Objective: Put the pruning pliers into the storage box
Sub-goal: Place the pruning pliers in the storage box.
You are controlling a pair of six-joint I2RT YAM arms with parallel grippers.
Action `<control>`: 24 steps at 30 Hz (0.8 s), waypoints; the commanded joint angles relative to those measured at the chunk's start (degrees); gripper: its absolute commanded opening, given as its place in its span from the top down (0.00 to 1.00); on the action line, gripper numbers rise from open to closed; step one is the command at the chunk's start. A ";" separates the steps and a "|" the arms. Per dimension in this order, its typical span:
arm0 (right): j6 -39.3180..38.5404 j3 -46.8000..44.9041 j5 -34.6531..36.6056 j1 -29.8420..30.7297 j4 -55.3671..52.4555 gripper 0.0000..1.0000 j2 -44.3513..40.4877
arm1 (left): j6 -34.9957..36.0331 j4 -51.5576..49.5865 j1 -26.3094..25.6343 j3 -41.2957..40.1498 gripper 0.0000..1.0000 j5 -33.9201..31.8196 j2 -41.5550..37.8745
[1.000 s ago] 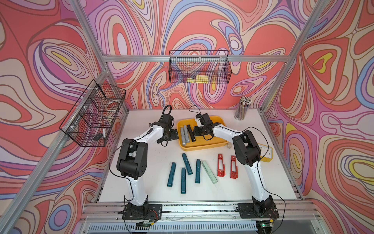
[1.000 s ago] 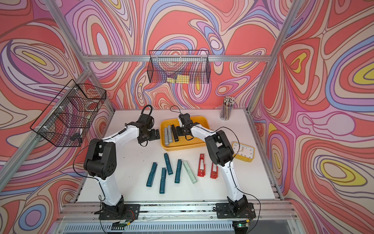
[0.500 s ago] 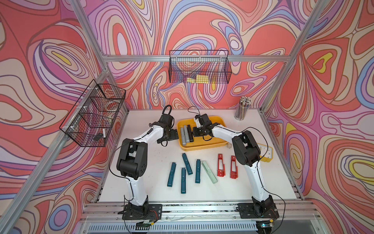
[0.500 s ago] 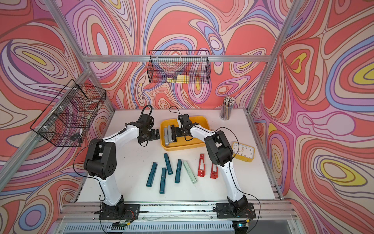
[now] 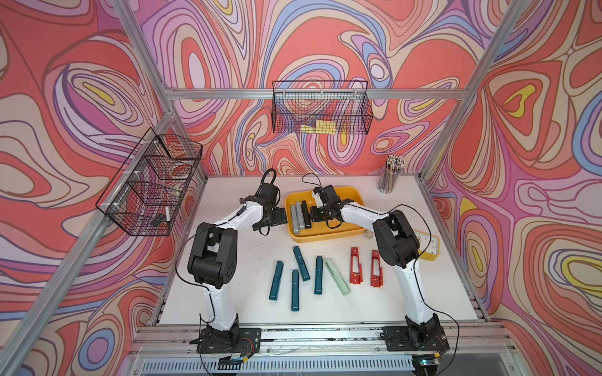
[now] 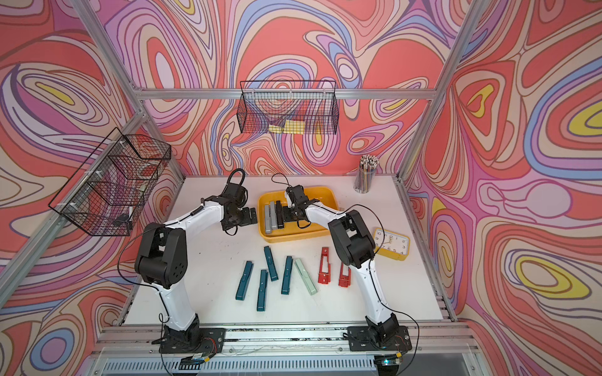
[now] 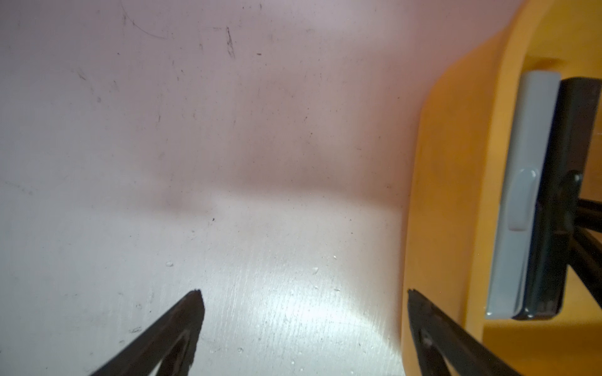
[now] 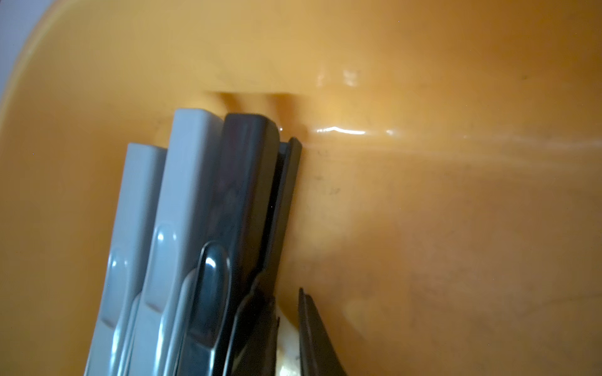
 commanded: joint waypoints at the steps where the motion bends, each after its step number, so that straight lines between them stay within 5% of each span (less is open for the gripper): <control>1: -1.20 -2.86 4.16 0.38 -2.04 0.81 -3.87 | 0.47 -1.43 0.28 -0.05 0.01 -0.42 -1.56; 17: -4.68 -11.06 10.67 -0.25 -4.67 0.70 -18.88 | 0.87 -1.10 0.36 -4.34 0.01 -1.65 -5.46; 24: -4.97 -14.69 13.77 -0.63 -7.75 0.53 -25.67 | 1.20 -2.45 0.35 -4.79 0.01 -2.03 -7.51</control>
